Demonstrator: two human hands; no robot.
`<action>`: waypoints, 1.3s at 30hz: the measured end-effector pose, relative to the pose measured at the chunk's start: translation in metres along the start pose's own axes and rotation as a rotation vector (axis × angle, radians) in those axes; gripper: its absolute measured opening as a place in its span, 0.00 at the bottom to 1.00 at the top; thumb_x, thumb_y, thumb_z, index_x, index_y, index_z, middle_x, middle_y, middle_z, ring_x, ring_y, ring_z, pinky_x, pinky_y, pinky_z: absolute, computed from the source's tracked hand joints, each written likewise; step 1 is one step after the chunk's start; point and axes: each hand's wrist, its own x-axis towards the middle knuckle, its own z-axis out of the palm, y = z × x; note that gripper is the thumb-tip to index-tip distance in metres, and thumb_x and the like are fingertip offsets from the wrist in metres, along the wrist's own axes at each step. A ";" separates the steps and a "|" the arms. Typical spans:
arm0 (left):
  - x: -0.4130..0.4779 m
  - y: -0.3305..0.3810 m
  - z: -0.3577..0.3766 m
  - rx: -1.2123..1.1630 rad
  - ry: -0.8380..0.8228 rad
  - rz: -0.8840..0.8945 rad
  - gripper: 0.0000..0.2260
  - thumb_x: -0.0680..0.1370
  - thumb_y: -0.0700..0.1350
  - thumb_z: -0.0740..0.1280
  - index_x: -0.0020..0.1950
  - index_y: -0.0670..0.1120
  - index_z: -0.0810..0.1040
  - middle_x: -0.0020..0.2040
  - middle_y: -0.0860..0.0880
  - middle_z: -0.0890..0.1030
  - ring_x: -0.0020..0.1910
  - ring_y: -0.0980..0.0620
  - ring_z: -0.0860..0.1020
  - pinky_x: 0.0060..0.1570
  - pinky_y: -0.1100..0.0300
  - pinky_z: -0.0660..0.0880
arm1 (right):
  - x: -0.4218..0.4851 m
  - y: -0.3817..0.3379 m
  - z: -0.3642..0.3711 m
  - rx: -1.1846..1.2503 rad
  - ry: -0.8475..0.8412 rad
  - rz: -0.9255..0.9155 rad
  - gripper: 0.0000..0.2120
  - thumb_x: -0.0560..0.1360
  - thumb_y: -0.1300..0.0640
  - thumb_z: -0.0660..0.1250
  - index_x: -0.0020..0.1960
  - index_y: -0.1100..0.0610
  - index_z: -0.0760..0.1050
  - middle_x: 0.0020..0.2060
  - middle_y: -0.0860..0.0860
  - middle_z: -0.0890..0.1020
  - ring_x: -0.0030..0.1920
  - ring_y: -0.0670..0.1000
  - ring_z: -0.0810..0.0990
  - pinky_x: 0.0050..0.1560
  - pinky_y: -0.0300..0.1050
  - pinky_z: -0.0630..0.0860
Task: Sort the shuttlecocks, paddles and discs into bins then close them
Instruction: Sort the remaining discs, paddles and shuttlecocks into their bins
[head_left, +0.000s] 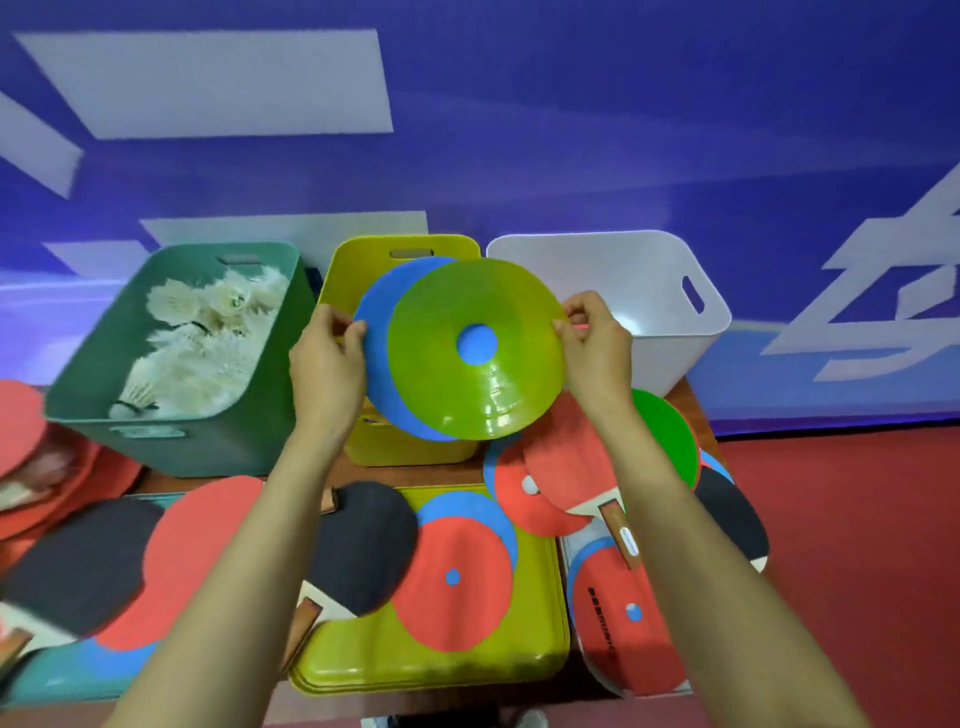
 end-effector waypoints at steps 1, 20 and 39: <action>0.010 -0.008 -0.005 0.047 -0.005 -0.011 0.05 0.78 0.40 0.63 0.51 0.39 0.74 0.47 0.40 0.80 0.46 0.41 0.76 0.42 0.54 0.67 | 0.006 -0.006 0.006 0.003 0.014 -0.009 0.05 0.74 0.66 0.65 0.49 0.61 0.75 0.38 0.51 0.77 0.42 0.52 0.76 0.47 0.48 0.72; 0.102 -0.085 0.059 0.696 -0.840 -0.104 0.14 0.74 0.31 0.56 0.56 0.35 0.76 0.58 0.36 0.78 0.59 0.39 0.76 0.54 0.50 0.73 | 0.121 -0.026 0.178 -0.426 -0.240 -0.200 0.10 0.76 0.69 0.54 0.55 0.61 0.68 0.53 0.60 0.74 0.49 0.62 0.74 0.40 0.48 0.63; 0.109 -0.087 0.072 0.795 -0.836 -0.010 0.14 0.77 0.37 0.61 0.63 0.39 0.73 0.62 0.39 0.75 0.61 0.39 0.74 0.56 0.50 0.72 | 0.123 0.001 0.210 -0.667 -0.484 -0.205 0.21 0.75 0.64 0.61 0.67 0.58 0.65 0.62 0.57 0.72 0.62 0.60 0.71 0.55 0.51 0.72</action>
